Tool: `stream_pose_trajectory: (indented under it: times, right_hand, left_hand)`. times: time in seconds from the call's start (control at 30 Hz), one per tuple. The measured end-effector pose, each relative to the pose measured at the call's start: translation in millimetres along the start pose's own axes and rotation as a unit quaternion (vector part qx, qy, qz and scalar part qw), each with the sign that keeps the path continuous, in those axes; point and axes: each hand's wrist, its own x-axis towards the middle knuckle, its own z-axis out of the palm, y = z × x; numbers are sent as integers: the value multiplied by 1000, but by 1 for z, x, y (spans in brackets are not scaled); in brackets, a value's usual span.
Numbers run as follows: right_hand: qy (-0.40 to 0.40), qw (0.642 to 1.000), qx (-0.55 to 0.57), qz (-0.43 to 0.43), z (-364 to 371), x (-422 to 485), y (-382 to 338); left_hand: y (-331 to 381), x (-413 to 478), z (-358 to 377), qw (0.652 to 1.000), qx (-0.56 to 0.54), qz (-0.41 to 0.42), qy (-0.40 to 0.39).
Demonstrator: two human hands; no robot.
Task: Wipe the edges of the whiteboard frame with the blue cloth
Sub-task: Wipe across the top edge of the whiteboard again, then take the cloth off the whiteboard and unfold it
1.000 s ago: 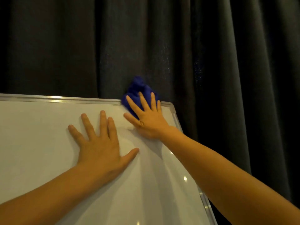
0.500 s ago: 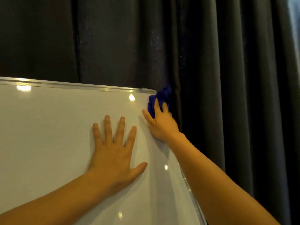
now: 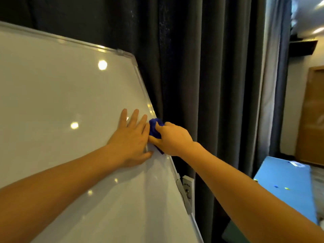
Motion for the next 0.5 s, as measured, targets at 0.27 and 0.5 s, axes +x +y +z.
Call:
stream_pose_trajectory:
  times: [0.27, 0.5]
  right_hand:
    - [-321, 932, 103, 136, 1, -94, 50]
    - [-272, 786, 513, 210, -29, -129, 68]
  left_hand:
    - [61, -27, 1, 993, 17, 105, -51]
    - [116, -62, -35, 836, -538, 83, -74]
